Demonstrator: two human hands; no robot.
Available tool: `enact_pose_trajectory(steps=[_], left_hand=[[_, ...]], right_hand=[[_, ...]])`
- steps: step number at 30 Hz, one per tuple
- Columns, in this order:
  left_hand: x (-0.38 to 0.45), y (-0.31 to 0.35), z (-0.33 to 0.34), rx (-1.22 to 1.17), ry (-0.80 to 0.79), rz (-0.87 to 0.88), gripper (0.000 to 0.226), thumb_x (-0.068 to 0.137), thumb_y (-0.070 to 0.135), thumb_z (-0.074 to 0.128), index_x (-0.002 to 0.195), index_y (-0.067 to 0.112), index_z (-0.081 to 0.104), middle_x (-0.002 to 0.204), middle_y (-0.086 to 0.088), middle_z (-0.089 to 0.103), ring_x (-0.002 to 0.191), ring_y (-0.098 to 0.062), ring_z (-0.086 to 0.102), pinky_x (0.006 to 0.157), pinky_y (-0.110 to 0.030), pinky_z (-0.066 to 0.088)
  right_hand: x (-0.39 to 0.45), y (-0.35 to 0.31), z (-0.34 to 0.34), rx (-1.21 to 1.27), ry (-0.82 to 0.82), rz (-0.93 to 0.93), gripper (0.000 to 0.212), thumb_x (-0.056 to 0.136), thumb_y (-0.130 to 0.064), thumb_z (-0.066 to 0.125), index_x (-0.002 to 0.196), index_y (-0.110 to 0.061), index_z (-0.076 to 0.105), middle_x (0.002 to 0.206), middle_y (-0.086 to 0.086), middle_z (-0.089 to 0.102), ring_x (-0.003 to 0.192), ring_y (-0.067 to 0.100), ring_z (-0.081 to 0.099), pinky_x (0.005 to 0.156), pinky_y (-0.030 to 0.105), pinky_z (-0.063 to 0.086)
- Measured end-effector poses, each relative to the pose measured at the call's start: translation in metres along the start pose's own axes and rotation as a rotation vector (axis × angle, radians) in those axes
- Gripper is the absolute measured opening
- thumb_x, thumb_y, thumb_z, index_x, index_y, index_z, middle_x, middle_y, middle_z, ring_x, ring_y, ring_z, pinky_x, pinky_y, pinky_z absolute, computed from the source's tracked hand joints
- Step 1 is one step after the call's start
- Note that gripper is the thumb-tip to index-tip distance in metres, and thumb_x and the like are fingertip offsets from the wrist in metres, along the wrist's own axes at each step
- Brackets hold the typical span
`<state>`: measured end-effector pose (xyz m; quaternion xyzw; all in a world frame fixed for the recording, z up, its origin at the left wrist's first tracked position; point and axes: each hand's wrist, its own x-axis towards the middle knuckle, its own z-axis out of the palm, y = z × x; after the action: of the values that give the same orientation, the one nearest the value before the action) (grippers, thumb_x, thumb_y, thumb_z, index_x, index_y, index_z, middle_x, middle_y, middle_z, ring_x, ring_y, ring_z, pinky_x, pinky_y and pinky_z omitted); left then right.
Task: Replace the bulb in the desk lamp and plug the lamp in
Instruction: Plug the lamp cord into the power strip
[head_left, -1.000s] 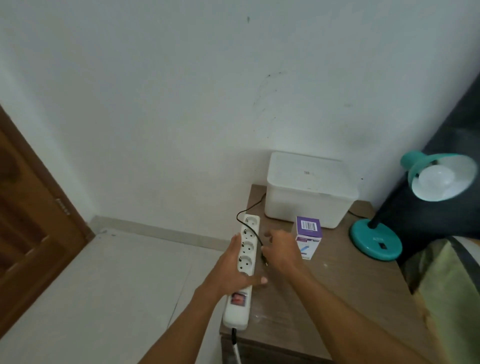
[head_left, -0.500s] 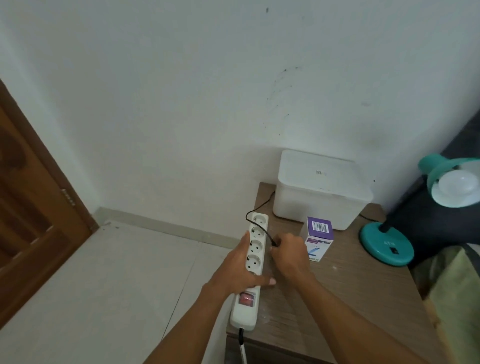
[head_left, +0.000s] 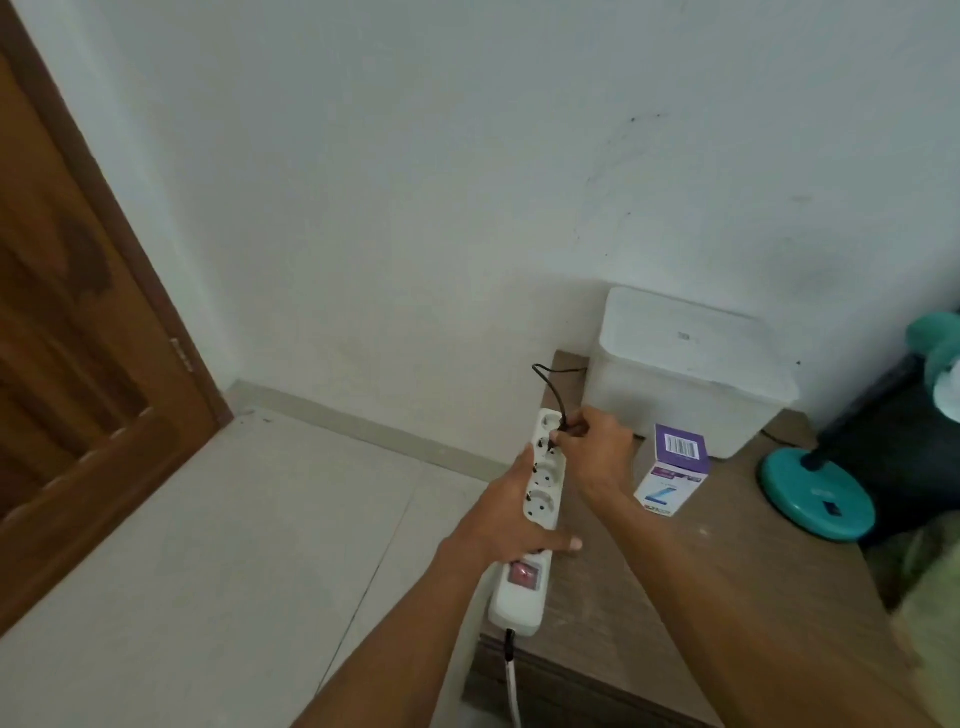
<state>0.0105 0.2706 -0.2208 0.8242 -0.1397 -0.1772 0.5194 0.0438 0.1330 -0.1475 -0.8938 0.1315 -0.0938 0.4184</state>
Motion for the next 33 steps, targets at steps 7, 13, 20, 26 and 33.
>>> enact_pose_trajectory(steps=[7,13,20,26,33], left_hand=[[0.001,-0.003,0.0,-0.011,0.007,0.003,0.134,0.065,0.046,0.097,0.165,0.036,0.008,0.141,0.01,0.061,0.122,-0.008,0.061,0.096,-0.021,0.051],[0.003,-0.006,0.001,-0.012,-0.006,-0.017,0.142,0.062,0.053,0.096,0.167,0.036,0.002,0.147,0.007,0.059,0.128,-0.01,0.06,0.104,-0.029,0.052],[0.005,-0.009,0.002,0.005,-0.012,-0.031,0.141,0.062,0.054,0.095,0.166,0.036,0.001,0.144,0.005,0.061,0.125,-0.012,0.062,0.104,-0.032,0.053],[0.007,-0.012,0.003,0.023,-0.005,-0.026,0.14,0.061,0.057,0.094,0.166,0.038,0.003,0.145,0.004,0.061,0.126,-0.014,0.062,0.106,-0.037,0.054],[0.007,-0.014,0.004,0.027,-0.003,-0.044,0.141,0.055,0.067,0.092,0.164,0.044,0.005,0.146,0.006,0.061,0.129,-0.015,0.062,0.109,-0.044,0.054]], right_hand=[[-0.004,0.012,0.014,-0.019,0.028,-0.014,0.009,0.081,-0.018,0.08,0.084,-0.019,0.071,0.076,-0.006,0.068,0.07,0.004,0.063,0.055,0.016,0.042],[-0.005,0.01,0.016,-0.031,0.048,-0.039,0.007,0.083,-0.016,0.077,0.087,-0.015,0.071,0.075,-0.006,0.064,0.067,-0.001,0.057,0.053,0.012,0.036],[-0.003,0.017,0.021,-0.075,0.049,-0.049,0.004,0.085,-0.016,0.075,0.086,-0.014,0.071,0.077,-0.003,0.068,0.068,0.005,0.06,0.053,0.013,0.037],[-0.002,0.019,0.021,-0.103,0.028,-0.067,0.003,0.085,-0.016,0.075,0.085,-0.014,0.072,0.078,-0.001,0.07,0.067,0.007,0.06,0.053,0.015,0.039],[0.002,0.014,0.025,-0.267,0.02,-0.043,0.003,0.083,-0.021,0.072,0.081,-0.019,0.073,0.073,-0.001,0.068,0.069,0.019,0.063,0.056,0.029,0.045]])
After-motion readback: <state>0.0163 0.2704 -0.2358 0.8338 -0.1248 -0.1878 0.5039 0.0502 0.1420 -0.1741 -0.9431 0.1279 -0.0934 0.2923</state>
